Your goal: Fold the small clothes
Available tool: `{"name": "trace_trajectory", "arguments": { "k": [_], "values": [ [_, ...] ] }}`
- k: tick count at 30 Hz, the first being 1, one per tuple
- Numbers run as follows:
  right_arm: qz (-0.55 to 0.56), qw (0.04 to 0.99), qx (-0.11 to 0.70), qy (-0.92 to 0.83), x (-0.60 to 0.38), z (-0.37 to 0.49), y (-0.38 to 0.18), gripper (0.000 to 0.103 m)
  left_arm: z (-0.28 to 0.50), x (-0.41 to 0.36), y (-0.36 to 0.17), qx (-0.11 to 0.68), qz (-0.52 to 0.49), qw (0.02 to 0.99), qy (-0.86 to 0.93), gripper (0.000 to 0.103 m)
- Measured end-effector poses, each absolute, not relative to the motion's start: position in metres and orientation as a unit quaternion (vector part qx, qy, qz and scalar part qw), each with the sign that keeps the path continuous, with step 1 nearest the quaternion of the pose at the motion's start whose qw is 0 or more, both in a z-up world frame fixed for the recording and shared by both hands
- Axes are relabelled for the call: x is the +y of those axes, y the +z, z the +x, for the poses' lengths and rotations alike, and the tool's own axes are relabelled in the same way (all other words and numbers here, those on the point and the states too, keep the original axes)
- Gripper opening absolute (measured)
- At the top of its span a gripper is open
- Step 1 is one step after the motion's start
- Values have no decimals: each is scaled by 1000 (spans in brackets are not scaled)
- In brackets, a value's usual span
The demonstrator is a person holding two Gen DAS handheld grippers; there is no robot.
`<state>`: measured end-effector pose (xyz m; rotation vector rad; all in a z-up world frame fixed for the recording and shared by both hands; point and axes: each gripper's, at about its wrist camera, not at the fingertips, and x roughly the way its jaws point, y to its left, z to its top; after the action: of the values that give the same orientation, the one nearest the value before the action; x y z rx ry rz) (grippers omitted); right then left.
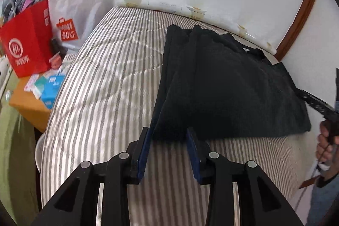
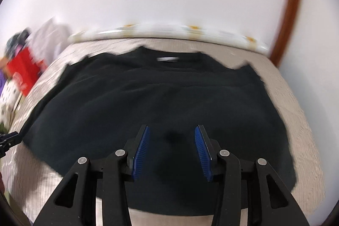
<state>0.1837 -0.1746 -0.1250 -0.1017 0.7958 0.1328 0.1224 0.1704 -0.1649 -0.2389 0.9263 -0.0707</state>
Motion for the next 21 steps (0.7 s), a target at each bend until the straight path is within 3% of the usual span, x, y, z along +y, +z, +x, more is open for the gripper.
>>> {"name": "trace_trajectory", "arguments": {
  "k": [6,8,11,21],
  "values": [
    [-136,894,398,157,-48,153,-148,49,86,193,-172,458,-129,880,-24,32],
    [-158,891,386,176,-18,139,-149,49,73,202,-171,456,-137,879,-20,39],
    [-173,885,373,220,17,122,-148,53,58,213,-168,445,-141,884,-18,46],
    [-279,860,354,240,90,106,-180,57,47,242,-176,433,-178,883,-26,48]
  ]
}}
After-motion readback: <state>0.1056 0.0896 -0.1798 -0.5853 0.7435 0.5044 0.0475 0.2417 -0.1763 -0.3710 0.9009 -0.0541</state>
